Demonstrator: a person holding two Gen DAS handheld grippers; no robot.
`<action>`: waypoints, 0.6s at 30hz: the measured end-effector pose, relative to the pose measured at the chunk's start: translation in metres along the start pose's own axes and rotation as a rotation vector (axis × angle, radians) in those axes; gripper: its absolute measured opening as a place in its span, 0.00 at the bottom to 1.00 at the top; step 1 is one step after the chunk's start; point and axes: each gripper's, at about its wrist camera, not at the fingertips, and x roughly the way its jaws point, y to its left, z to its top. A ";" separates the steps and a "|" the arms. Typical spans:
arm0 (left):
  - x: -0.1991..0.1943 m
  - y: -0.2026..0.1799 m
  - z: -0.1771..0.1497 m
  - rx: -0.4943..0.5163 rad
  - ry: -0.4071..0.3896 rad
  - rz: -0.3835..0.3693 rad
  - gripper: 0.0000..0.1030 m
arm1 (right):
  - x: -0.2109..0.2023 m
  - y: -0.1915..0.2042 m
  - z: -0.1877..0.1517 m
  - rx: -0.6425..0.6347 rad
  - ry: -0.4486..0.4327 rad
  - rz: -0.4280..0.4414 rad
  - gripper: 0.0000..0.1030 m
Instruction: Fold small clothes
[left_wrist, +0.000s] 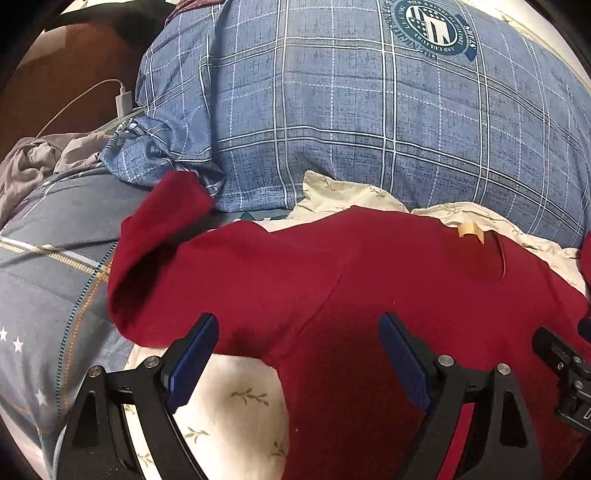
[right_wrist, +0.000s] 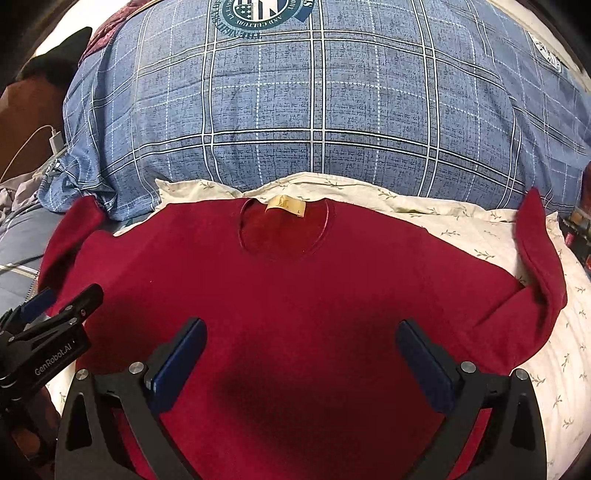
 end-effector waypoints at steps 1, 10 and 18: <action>0.003 0.001 0.001 -0.005 0.005 -0.006 0.85 | 0.001 0.001 0.000 -0.001 0.003 0.003 1.00; 0.012 -0.002 -0.003 -0.001 0.009 -0.003 0.85 | 0.008 0.005 0.002 0.003 0.024 0.003 1.00; 0.009 0.002 -0.007 -0.018 -0.009 -0.010 0.85 | 0.007 0.011 0.005 -0.008 0.014 0.004 1.00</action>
